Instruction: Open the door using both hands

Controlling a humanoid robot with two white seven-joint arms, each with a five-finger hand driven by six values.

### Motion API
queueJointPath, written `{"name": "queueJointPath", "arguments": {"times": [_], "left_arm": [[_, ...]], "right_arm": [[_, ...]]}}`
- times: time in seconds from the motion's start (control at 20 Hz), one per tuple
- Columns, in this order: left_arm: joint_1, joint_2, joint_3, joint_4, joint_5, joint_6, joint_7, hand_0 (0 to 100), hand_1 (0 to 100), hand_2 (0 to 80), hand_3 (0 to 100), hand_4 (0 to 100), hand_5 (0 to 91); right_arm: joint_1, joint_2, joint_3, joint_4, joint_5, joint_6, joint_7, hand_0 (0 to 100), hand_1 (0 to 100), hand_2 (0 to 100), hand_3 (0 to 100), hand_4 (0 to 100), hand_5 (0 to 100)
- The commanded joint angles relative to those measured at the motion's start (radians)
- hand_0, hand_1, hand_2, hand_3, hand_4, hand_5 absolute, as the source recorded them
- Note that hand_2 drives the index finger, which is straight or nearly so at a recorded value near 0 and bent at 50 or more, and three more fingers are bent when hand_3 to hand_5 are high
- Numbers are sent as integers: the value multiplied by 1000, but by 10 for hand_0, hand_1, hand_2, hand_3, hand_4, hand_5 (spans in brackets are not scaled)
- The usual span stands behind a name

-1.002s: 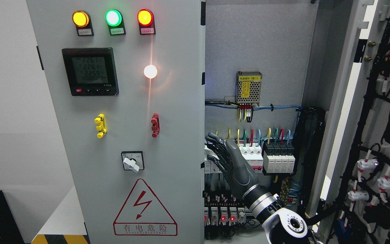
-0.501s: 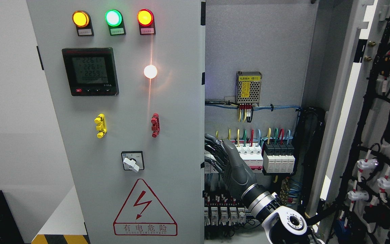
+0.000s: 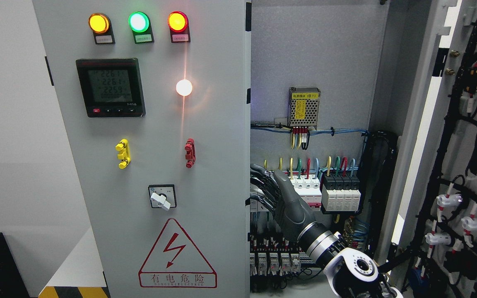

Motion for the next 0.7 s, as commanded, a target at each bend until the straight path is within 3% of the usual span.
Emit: {"name": "queueJointPath", "arguments": {"times": [0.0,0.2,0.35,0.65], "left_arm": [[0,0,-11,-1,-11,0,0,0,0,0,0,0,0],[0,0,-11,1,-11,0,0,0,0,0,0,0,0],[0,0,-11,-1,-11,0,0,0,0,0,0,0,0],[0,0,-11,1,-11,0,0,0,0,0,0,0,0]], "right_arm": [[-21,-24,-1,43,-7,1,15,191,0,0,0,0,0],[-43,-29,-1,78,-50,1,16,191,0,0,0,0,0],[-47,-54,1,82,-71,1,21,191,0,0,0,0,0],[-48,-54,1,86,-73,1,22,190,0,0,0,0,0]]}}
